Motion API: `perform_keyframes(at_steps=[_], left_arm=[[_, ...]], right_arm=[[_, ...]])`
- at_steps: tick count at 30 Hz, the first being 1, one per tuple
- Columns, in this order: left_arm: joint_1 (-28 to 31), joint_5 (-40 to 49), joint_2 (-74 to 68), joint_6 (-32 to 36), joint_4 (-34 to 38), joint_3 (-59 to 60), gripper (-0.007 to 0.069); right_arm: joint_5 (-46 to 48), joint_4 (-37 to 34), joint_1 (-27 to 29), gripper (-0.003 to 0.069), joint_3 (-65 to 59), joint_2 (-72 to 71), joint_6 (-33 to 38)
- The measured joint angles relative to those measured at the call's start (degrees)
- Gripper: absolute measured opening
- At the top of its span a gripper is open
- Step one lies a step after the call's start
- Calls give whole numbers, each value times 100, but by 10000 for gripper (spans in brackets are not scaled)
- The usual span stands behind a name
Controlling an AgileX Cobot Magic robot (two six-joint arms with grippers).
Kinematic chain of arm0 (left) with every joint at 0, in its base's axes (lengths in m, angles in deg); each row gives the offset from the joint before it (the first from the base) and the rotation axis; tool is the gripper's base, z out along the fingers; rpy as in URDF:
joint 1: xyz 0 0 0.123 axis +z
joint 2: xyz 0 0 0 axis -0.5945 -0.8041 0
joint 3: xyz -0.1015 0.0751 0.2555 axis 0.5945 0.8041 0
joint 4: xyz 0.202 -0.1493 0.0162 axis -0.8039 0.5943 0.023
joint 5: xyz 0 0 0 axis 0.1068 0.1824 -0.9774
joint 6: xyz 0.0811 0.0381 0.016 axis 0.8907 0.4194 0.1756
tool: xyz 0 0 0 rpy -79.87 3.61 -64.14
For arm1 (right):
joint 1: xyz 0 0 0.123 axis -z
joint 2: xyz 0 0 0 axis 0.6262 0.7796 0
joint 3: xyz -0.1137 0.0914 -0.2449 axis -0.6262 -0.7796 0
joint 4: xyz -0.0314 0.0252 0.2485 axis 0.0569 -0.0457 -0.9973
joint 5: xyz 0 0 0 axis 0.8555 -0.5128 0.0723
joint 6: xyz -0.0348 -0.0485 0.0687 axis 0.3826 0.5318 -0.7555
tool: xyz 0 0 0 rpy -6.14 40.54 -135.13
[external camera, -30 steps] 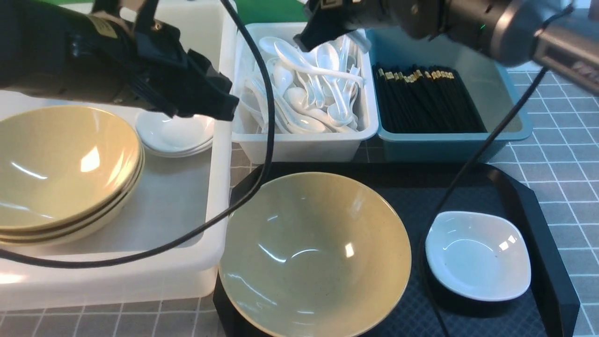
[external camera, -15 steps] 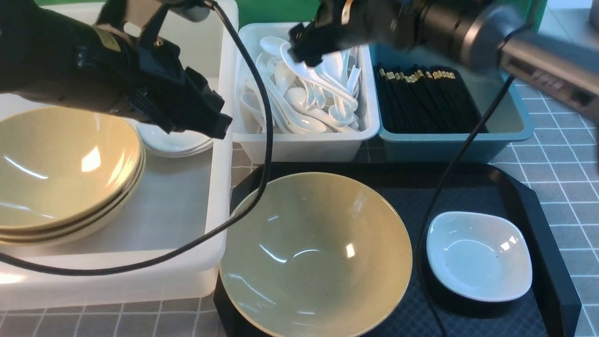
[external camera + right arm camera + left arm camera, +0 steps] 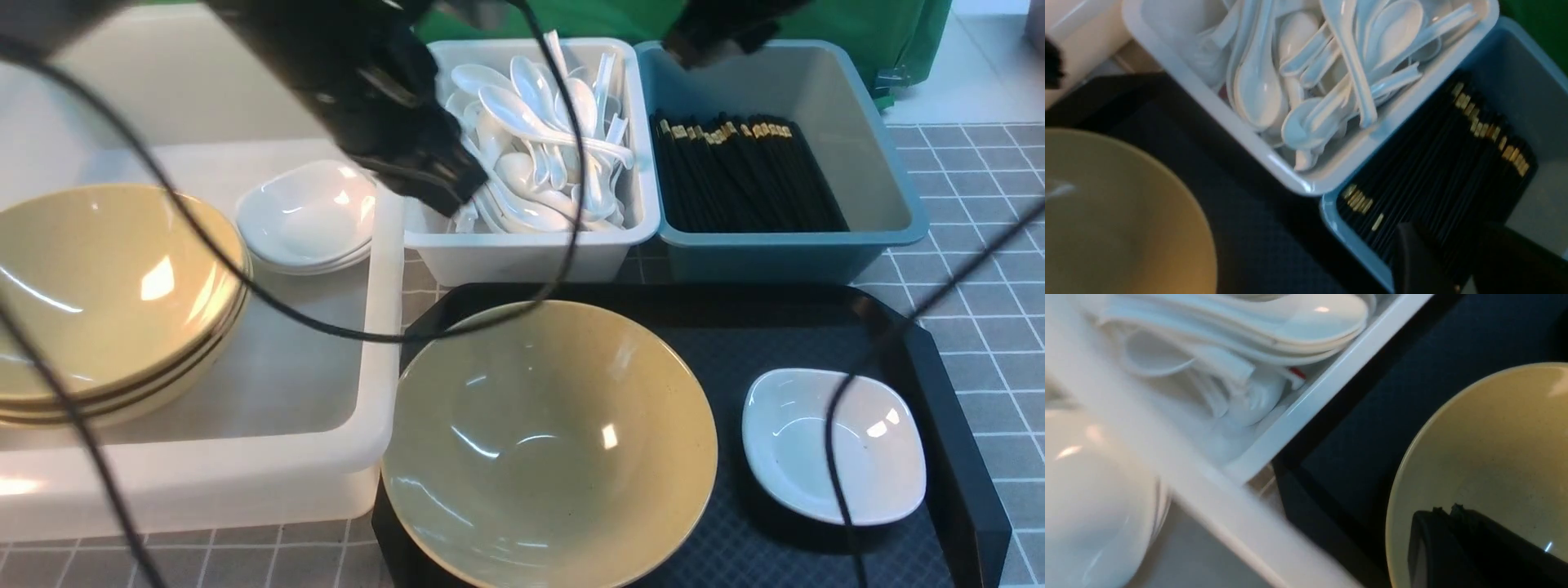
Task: On grey table put chopsticks spoon bowls plates into blue grey white boxes.
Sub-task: 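Grasp the large bowl on the tray by its rim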
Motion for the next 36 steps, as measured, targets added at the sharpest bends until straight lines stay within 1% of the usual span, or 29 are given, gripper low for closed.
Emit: perform_keyframes(at_steps=[1, 2, 4, 7, 10, 14, 21, 23, 24, 25, 27, 28, 29, 30, 32, 36], left_arm=[[-203, 9, -246, 301, 17, -59, 87], [-223, 9, -270, 355, 17, -65, 92], [-423, -2, -537, 590, 62, -77, 170], [-495, -293, -854, 655, 81, -77, 279], [-494, -526, -1058, 670, 42, -77, 344], [-494, -659, -1356, 676, -7, -77, 381], [-494, -648, -1795, 681, -14, -77, 384], [-494, -606, -1877, 681, 1, -77, 352], [-494, -582, -1878, 675, 20, -86, 310], [-494, -569, -1878, 662, 20, -85, 292], [-494, -414, -1854, 652, 30, -156, 183], [-494, -247, -1808, 629, 69, -206, 106], [-494, -149, -1755, 563, 131, -252, 63], [-494, -133, -1749, 550, 143, -262, 58], [-500, -5, -1596, 438, 344, -393, 17], [-501, 241, -1174, 352, 542, -500, 2]], right_arm=[[24, -82, -28, 149, -540, -393, 56], [24, -98, -51, 139, -650, -532, 76], [44, -155, -144, 89, -1215, -1038, 218], [67, -202, -191, 57, -1883, -1665, 354], [74, -176, -191, 55, -2139, -1879, 389], [68, -182, -191, 54, -2292, -1930, 393], [65, -182, -191, 54, -2398, -1930, 393], [61, -182, -191, 55, -2398, -1925, 393], [61, -182, -191, 56, -2398, -1925, 393], [59, -182, -191, 56, -2398, -1925, 394], [59, -182, -191, 58, -2398, -1925, 405], [59, -182, -191, 58, -2398, -1925, 437], [54, -182, -191, 58, -2398, -1925, 477], [54, -182, -191, 58, -2398, -1925, 492], [54, -182, -191, 60, -2398, -1925, 534], [54, -182, -191, 60, -2398, -1931, 533]])
